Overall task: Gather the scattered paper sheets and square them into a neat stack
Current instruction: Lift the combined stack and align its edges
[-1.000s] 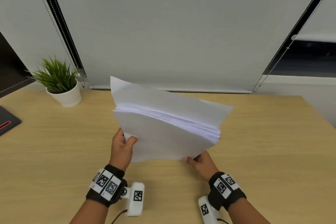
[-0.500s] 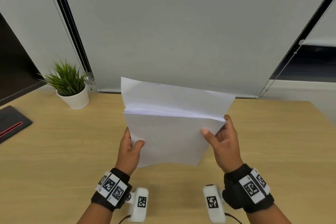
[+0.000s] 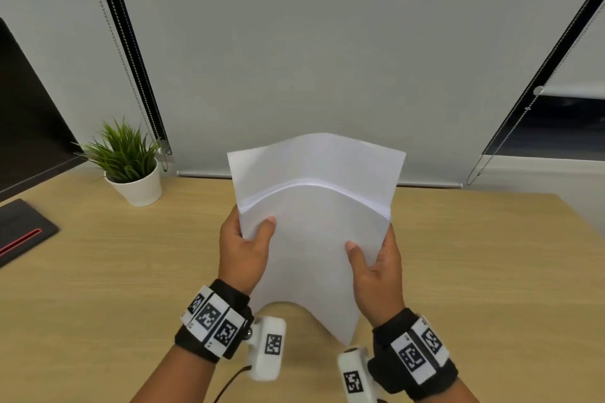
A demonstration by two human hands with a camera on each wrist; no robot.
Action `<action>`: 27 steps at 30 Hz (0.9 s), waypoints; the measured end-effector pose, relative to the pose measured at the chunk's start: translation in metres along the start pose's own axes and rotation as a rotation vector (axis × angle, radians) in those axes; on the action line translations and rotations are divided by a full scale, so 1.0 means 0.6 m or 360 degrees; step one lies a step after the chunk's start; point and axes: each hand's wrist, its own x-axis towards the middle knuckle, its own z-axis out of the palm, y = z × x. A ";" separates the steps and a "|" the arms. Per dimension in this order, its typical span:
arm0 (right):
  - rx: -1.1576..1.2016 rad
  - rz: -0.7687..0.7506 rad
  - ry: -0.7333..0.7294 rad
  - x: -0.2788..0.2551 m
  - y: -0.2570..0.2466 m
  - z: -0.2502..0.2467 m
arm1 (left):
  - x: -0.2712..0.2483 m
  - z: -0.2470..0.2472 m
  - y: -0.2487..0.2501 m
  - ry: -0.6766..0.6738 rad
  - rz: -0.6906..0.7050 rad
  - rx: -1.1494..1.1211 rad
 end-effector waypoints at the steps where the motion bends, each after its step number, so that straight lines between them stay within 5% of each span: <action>1: 0.0017 -0.0060 0.0060 -0.001 -0.008 0.006 | -0.004 0.008 0.008 0.0037 0.0053 -0.0017; 5: 0.0058 -0.0178 0.0257 -0.004 -0.019 0.016 | -0.024 0.026 0.033 0.0066 0.0280 -0.0043; 11: -0.0026 0.0084 0.0257 -0.025 0.035 0.016 | -0.036 0.014 -0.003 0.0048 0.0030 0.0123; 22: -0.0027 0.0004 0.0196 -0.001 0.009 -0.021 | -0.016 0.010 0.110 0.0313 0.0468 0.0168; 24: -0.0029 0.0022 0.0174 -0.004 0.013 -0.022 | -0.014 0.015 0.144 0.0335 0.0690 0.0389; 27: 0.0021 0.0040 0.0140 -0.007 0.020 -0.023 | -0.012 0.021 0.170 0.0124 0.1195 0.1275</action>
